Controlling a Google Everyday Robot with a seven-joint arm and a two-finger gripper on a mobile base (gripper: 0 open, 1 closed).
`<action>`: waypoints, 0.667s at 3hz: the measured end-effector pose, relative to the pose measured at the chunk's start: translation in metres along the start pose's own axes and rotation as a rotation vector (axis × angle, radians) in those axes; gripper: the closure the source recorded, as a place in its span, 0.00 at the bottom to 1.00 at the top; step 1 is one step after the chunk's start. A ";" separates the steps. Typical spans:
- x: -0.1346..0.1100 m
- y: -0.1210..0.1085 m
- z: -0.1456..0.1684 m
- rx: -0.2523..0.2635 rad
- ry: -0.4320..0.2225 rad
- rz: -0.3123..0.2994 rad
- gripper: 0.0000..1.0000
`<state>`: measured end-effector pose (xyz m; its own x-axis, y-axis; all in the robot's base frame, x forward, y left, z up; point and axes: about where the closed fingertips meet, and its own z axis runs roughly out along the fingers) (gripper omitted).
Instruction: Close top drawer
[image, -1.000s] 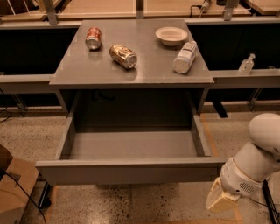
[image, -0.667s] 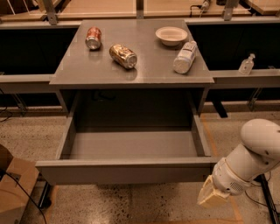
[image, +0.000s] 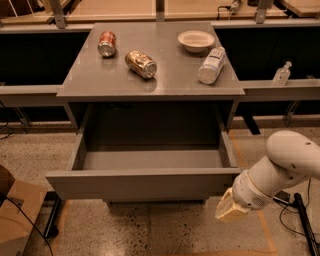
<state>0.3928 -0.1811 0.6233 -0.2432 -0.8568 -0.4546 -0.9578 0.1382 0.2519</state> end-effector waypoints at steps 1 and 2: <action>-0.036 -0.023 -0.004 0.066 -0.035 -0.076 1.00; -0.092 -0.052 -0.018 0.156 -0.042 -0.232 1.00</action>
Offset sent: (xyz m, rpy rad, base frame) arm 0.2019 0.1651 0.1389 0.0533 -0.6616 0.3676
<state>0.4675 -0.1185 0.6675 -0.0180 -0.8538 -0.5203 -0.9998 0.0187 0.0038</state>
